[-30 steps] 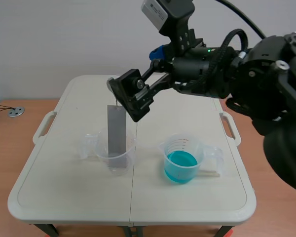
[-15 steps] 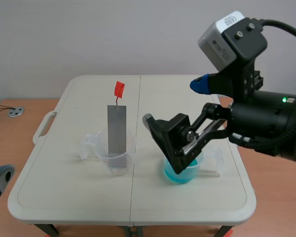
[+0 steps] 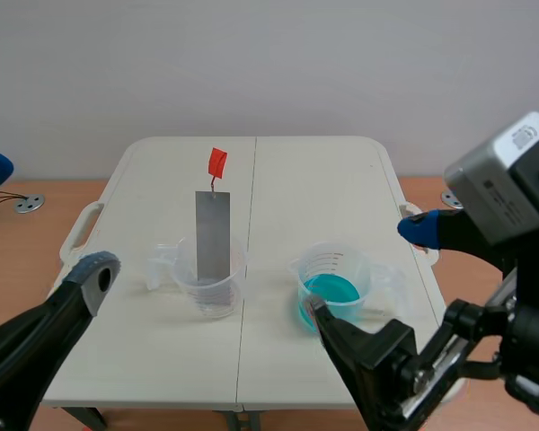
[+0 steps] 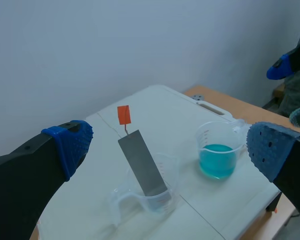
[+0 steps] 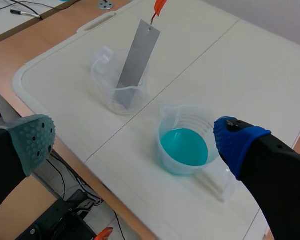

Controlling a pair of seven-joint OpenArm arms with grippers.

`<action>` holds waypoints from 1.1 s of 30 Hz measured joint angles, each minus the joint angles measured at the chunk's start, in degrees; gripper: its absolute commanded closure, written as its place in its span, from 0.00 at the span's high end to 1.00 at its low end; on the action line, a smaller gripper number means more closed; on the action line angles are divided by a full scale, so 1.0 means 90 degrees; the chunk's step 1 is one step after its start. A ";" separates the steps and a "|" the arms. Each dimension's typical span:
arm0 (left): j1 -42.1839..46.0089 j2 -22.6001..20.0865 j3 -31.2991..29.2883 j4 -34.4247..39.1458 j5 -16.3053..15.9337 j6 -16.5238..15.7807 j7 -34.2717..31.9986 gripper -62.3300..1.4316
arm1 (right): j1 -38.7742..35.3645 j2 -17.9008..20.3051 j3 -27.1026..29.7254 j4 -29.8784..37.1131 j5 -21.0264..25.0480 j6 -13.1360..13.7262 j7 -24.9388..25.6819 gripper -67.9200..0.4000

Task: Hold the metal plate by the orange handle, dip it into the blue solution, take it out and point at it, then put the plate back in the beaker on the left.
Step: 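Return to the home posture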

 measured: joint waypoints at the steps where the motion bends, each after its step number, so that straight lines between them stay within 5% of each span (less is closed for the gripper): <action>1: -0.0017 0.0000 0.0017 -0.0002 0.0010 -0.0012 -0.0005 1.00 | -0.0092 0.0000 0.0019 0.0000 -0.0061 -0.0002 0.0049 0.98; 5: -0.0119 0.0000 0.0012 -0.0005 0.0010 -0.0012 -0.0024 1.00 | -0.0381 0.0000 0.0017 0.0000 -0.0163 -0.0175 0.0539 0.98; 12: -0.0119 0.0000 0.0007 -0.0007 0.0010 -0.0007 -0.0024 1.00 | -0.0483 0.0000 0.0017 0.0000 -0.0328 -0.0566 0.0571 0.98; 33: -0.0117 0.0000 0.0007 -0.0019 0.0010 -0.0010 -0.0024 1.00 | -0.0449 0.0000 0.0017 0.0000 -0.0447 -0.0697 0.0571 0.98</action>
